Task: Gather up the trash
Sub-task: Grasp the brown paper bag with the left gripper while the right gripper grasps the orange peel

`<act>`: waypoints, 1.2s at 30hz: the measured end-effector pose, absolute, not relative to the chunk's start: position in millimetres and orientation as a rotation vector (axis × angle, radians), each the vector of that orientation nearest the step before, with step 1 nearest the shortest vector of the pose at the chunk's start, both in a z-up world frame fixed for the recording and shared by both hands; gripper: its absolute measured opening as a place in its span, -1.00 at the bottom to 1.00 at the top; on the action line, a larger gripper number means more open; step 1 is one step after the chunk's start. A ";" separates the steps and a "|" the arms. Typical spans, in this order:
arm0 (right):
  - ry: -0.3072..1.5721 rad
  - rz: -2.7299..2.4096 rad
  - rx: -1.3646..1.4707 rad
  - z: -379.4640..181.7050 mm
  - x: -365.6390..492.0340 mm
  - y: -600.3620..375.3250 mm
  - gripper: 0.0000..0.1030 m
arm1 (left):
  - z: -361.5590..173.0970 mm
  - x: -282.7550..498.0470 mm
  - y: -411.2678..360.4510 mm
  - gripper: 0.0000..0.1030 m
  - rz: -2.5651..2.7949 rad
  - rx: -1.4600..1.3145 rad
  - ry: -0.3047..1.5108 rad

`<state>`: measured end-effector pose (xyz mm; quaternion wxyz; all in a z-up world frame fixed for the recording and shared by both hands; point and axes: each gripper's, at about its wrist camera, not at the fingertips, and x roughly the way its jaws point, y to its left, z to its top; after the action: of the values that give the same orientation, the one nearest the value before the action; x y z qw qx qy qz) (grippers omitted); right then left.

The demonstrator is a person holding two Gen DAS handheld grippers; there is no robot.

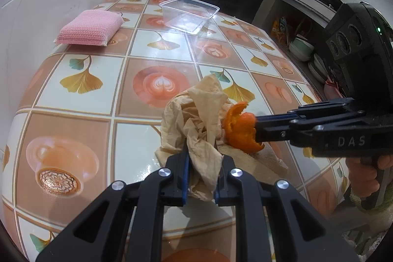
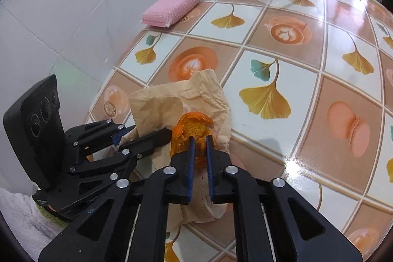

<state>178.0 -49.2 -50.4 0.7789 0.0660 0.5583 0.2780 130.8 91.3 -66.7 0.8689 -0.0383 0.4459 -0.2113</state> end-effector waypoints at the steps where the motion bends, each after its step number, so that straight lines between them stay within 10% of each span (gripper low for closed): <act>1: 1.208 0.596 0.134 -51.0 178.2 -49.1 -0.71 | -66.7 131.0 91.4 -0.72 -0.442 -0.079 0.933; 17: 1.157 0.574 0.059 -39.6 175.3 -51.5 -0.29 | -66.8 130.2 91.4 -0.71 -0.440 -0.080 0.932; 36: 1.141 0.561 -0.033 -44.0 164.6 -35.7 -0.58 | -66.9 130.1 91.6 -0.71 -0.441 -0.077 0.931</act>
<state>164.6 -35.7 -44.0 0.8044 -0.0156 0.5330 0.2619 130.1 91.6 -66.9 0.8696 -0.0366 0.4451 -0.2108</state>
